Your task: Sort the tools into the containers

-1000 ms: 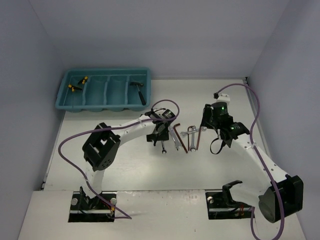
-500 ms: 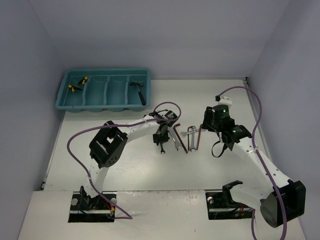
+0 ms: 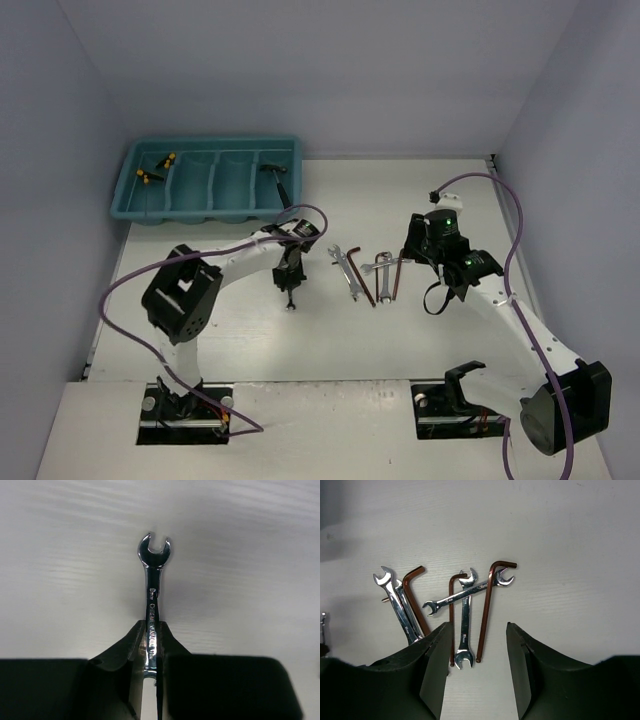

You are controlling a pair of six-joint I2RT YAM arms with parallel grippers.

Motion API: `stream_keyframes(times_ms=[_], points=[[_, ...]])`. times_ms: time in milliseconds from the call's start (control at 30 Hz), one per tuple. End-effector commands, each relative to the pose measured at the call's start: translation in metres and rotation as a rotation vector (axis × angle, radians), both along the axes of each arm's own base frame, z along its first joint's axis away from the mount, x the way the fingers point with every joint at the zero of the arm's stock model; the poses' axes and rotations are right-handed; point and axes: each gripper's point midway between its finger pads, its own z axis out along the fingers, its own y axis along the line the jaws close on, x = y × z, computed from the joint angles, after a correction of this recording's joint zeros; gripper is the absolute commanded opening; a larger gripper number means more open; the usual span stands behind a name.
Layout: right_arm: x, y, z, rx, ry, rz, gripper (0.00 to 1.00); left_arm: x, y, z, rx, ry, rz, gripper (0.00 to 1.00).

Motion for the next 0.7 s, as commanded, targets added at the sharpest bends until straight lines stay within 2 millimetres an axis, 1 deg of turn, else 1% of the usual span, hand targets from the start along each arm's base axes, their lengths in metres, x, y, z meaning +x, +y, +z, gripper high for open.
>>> stream_keyframes(times_ms=[0, 100, 167, 267, 333, 367, 400, 467, 500, 567, 600, 633, 667], points=[[0.005, 0.002, 0.015, 0.025, -0.046, 0.007, 0.45, 0.020, 0.043, 0.094, -0.022, -0.213, -0.045, 0.00], [0.005, 0.005, 0.015, 0.033, -0.042, 0.015, 0.45, 0.031, 0.074, 0.135, -0.016, -0.294, -0.079, 0.00], [0.006, 0.007, 0.015, 0.041, -0.038, 0.026, 0.45, 0.044, 0.105, 0.156, -0.008, -0.330, -0.051, 0.00], [0.007, 0.009, 0.016, 0.041, -0.037, 0.032, 0.45, 0.076, 0.146, 0.182, 0.055, -0.389, -0.055, 0.00], [0.008, 0.010, 0.016, 0.043, -0.035, 0.040, 0.45, 0.104, 0.165, 0.196, 0.091, -0.414, -0.094, 0.00], [0.008, 0.012, 0.016, 0.046, -0.034, 0.046, 0.45, 0.115, 0.175, 0.199, 0.107, -0.418, -0.095, 0.00], [0.008, 0.013, 0.016, 0.051, -0.032, 0.054, 0.45, 0.132, 0.189, 0.203, 0.138, -0.425, -0.100, 0.00], [0.007, 0.016, 0.015, 0.059, -0.023, 0.067, 0.45, 0.161, 0.221, 0.207, 0.204, -0.427, -0.096, 0.00], [0.006, 0.018, 0.015, 0.065, -0.022, 0.077, 0.45, 0.174, 0.231, 0.206, 0.207, -0.428, -0.085, 0.00], [0.005, 0.021, 0.015, 0.072, -0.018, 0.093, 0.45, 0.206, 0.246, 0.200, 0.211, -0.436, -0.067, 0.00], [0.004, 0.023, 0.016, 0.079, -0.015, 0.103, 0.45, 0.216, 0.253, 0.185, 0.219, -0.409, -0.065, 0.00], [0.004, 0.024, 0.017, 0.083, -0.015, 0.108, 0.45, 0.231, 0.255, 0.187, 0.221, -0.425, -0.069, 0.00], [0.004, 0.025, 0.018, 0.087, -0.016, 0.113, 0.45, 0.245, 0.254, 0.194, 0.222, -0.458, -0.076, 0.00]])
